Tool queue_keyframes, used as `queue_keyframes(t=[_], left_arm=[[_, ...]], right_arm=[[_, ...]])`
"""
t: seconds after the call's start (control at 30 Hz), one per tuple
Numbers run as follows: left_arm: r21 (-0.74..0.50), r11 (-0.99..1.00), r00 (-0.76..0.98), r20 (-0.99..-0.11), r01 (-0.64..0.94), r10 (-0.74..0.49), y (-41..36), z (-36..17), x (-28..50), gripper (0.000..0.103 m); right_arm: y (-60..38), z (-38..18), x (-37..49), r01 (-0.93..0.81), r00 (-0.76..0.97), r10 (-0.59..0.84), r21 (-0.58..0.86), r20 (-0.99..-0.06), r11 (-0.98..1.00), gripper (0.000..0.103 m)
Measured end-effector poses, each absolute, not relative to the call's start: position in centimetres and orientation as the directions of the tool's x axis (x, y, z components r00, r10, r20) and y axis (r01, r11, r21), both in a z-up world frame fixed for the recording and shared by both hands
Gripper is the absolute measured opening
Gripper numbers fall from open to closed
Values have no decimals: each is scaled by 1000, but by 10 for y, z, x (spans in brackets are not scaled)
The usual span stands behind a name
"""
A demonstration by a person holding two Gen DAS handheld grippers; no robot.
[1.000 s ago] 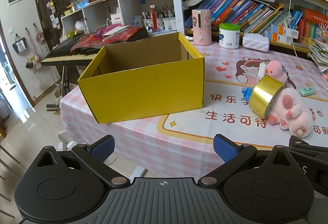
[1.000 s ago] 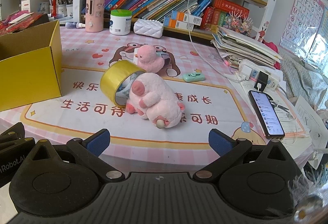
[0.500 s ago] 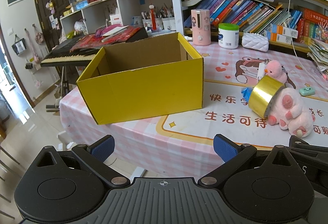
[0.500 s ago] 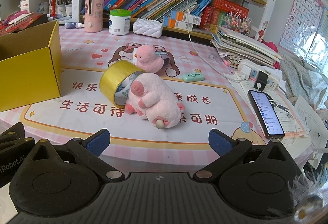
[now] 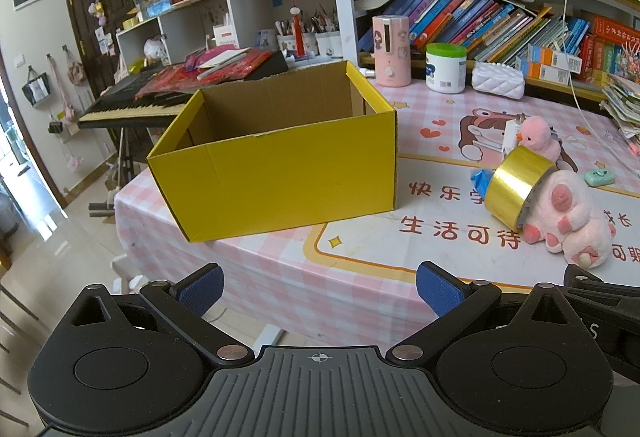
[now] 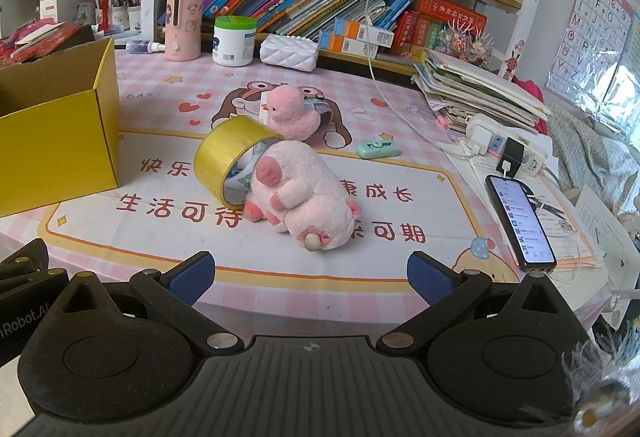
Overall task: Organize objects
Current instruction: 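Move the right tool toward the large pink plush pig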
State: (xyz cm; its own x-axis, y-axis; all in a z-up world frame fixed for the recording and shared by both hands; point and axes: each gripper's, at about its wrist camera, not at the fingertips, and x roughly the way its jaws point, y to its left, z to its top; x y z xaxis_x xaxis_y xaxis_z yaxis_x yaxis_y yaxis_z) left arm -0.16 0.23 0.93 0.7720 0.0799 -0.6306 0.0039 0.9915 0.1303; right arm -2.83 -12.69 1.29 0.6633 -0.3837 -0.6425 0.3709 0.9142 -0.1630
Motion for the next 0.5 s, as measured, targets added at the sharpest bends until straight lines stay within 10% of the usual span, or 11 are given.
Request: queue_keyframes(t=[0.5], left_arm=[[132, 991, 765, -639, 6, 80, -1, 1, -1, 103]], right_arm=[[-128, 8, -28, 368, 658, -382, -165, -649, 915, 103]])
